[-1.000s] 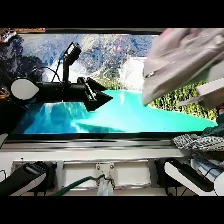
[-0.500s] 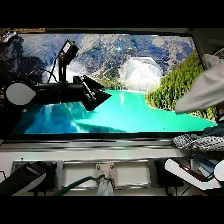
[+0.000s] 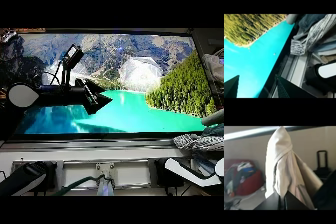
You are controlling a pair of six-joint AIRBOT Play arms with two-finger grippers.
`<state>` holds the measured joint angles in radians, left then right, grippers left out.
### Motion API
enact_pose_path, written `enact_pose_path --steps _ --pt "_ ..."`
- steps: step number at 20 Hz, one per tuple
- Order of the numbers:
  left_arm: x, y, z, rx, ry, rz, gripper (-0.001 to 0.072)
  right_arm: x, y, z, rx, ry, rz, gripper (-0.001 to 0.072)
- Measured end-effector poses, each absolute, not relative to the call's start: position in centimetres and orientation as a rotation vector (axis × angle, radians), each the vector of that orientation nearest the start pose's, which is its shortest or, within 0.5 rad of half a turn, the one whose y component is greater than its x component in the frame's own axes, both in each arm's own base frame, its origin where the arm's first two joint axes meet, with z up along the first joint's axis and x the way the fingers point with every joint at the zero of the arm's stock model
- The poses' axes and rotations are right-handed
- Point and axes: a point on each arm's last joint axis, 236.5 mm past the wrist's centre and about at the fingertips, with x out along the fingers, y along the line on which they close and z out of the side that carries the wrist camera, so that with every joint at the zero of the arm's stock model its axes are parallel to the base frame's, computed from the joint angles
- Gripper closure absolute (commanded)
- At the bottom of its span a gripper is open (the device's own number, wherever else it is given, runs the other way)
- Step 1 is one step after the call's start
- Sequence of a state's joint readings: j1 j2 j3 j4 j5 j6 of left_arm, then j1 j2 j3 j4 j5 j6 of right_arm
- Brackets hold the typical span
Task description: Fold the clothes and pants, and hang the long-sleeved shirts on hangers.
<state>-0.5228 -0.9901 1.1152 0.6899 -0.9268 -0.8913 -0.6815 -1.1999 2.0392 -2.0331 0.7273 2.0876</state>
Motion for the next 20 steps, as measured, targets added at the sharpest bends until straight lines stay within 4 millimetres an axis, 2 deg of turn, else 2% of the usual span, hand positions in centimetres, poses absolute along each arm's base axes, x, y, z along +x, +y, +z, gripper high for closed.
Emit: enact_pose_path --steps 8,11,14,17,18,19,20 --pt "26.8 -31.9 19.5 0.03 0.585 -1.158 0.0243 23.1 -36.3 52.1 0.186 -0.299 -1.079 0.0685" --pt "26.8 -31.9 19.4 0.034 0.587 -1.156 0.0243 21.8 -37.3 51.5 0.222 -0.298 -1.106 0.0682" --pt "26.8 -31.9 19.4 0.037 0.589 -1.158 0.0243 21.4 -37.9 50.4 0.245 -0.263 -1.121 0.0675" --pt "26.5 -31.9 19.2 0.034 0.604 -1.165 0.0243 21.4 -38.1 49.5 0.261 -0.227 -1.122 0.0497" --pt "26.4 -31.9 19.1 0.033 0.609 -1.167 0.0243 21.3 -38.0 49.3 0.265 -0.22 -1.124 0.0406" --pt "26.3 -31.9 19.1 0.029 0.615 -1.167 0.0243 21.3 -37.9 49.3 0.267 -0.218 -1.122 0.0365" --pt "26.3 -31.9 19.1 0.028 0.617 -1.167 0.0243 21.3 -37.7 49.4 0.27 -0.218 -1.119 0.0358"
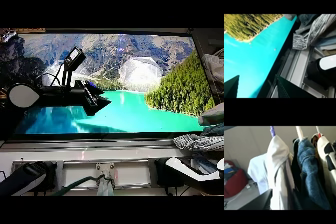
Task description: Fold the clothes and pants, and hang the long-sleeved shirts on hangers.
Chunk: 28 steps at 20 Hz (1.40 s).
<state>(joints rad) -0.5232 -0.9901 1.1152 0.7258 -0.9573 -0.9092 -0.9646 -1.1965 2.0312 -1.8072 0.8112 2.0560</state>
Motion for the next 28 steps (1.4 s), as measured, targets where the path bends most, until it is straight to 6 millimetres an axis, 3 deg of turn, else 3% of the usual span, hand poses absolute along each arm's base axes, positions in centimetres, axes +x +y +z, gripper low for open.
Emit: enact_pose_path --steps 3,6,8,11,14,16,19,22,24,26,28 --pt "26.2 -31.9 19.0 0.025 0.624 -1.169 0.0243 21.0 -36.8 50.5 0.265 -0.249 -1.097 0.0349" --pt "26.2 -31.8 19.0 0.026 0.625 -1.169 0.0243 21.2 -34.4 54.2 0.242 -0.384 -1.003 0.0348" --pt "26.3 -31.7 18.9 0.035 0.627 -1.164 0.0243 21.5 -31.7 57.6 0.233 -0.508 -0.894 0.0249" --pt "26.5 -31.5 18.6 0.055 0.626 -1.152 0.0243 22.3 -26.8 61.8 0.24 -0.66 -0.711 0.0241" --pt "27.1 -30.9 18.7 0.093 0.6 -1.121 0.0243 24.3 -21.6 63.8 0.262 -0.705 -0.527 0.0242" --pt "28.0 -29.8 19.9 0.146 0.531 -1.067 0.0243 26.6 -17.9 63.8 0.251 -0.665 -0.413 0.0242" --pt "29.3 -27.3 23.8 0.246 0.357 -0.953 0.0275 31.3 -12.3 61.3 0.232 -0.507 -0.252 0.0243" --pt "29.5 -24.0 28.7 0.357 0.169 -0.823 0.0282 36.1 -6.4 56.5 0.277 -0.323 -0.071 0.0244" --pt "29.1 -22.1 30.7 0.406 0.104 -0.756 0.0282 39.0 -2.1 52.4 0.323 -0.195 0.051 0.0245" --pt "28.6 -20.1 31.2 0.432 0.109 -0.693 0.0283 41.2 2.1 47.7 0.35 -0.055 0.147 0.0245" --pt "28.6 -18.0 29.9 0.464 0.185 -0.631 0.0288 42.5 5.8 42.2 0.35 0.103 0.219 0.0245"
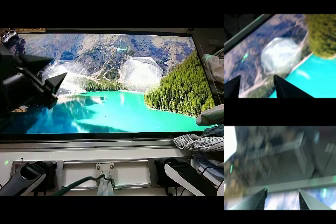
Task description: Fold the clothes and pants, and hang the long-sleeved shirts on hangers.
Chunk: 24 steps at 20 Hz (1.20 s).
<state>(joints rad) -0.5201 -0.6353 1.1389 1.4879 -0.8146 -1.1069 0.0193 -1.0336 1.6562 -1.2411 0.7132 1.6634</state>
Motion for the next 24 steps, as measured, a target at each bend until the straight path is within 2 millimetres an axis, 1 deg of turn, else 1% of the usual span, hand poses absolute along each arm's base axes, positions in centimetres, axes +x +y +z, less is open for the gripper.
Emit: enact_pose_path --steps 2,4,7,10,14,15,17,20,24 --pt "28.9 -15.8 27.9 0.48 0.283 -0.556 0.0289 42.7 8.8 36.9 0.319 0.245 0.269 0.0247" --pt "29.3 -14.0 26.4 0.462 0.36 -0.483 0.0289 42.0 10.9 32.4 0.275 0.351 0.307 0.0247" --pt "29.7 -12.7 25.0 0.415 0.425 -0.414 0.0289 40.5 12.9 27.4 0.197 0.449 0.352 0.0247" --pt "30.5 -12.5 24.2 0.391 0.453 -0.382 0.029 39.0 13.7 23.4 0.115 0.517 0.385 0.0247" --pt "31.3 -12.7 23.2 0.38 0.478 -0.371 0.029 37.4 14.1 19.5 0.068 0.612 0.407 0.0238" --pt "31.5 -12.9 23.0 0.375 0.485 -0.369 0.029 37.1 14.1 18.7 0.062 0.634 0.41 0.0214" --pt "32.1 -13.2 22.5 0.344 0.499 -0.362 0.029 36.6 14.2 17.3 0.044 0.668 0.417 0.0214" --pt "33.0 -13.8 21.4 0.302 0.529 -0.352 0.029 36.3 14.1 15.7 0.032 0.695 0.421 0.0214" --pt "34.0 -14.4 19.7 0.288 0.575 -0.345 0.0289 36.2 14.1 14.9 0.026 0.706 0.421 0.0214"
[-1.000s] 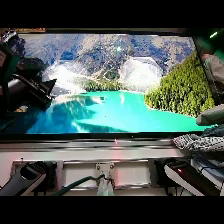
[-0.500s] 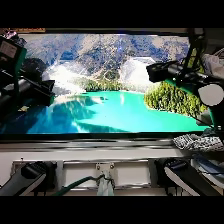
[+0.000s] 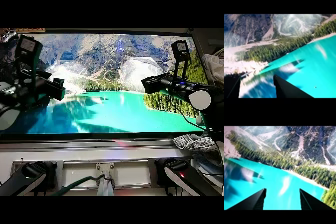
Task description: Fold the clothes and pants, and hang the long-sleeved shirts on hangers.
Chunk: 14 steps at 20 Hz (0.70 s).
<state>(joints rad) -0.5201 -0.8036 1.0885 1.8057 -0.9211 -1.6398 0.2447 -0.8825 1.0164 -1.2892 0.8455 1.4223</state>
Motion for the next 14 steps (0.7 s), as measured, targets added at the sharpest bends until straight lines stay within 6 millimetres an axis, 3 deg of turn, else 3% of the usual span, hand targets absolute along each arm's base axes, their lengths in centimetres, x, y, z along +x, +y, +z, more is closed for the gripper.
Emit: enact_pose_path --steps 8,14 --pt "35.1 -15.0 17.3 0.299 0.638 -0.341 0.0289 36.2 14.1 14.7 0.027 0.707 0.422 0.0214" --pt "35.3 -15.2 16.9 0.303 0.646 -0.342 0.0289 36.2 14.1 14.7 0.026 0.707 0.422 0.0214"
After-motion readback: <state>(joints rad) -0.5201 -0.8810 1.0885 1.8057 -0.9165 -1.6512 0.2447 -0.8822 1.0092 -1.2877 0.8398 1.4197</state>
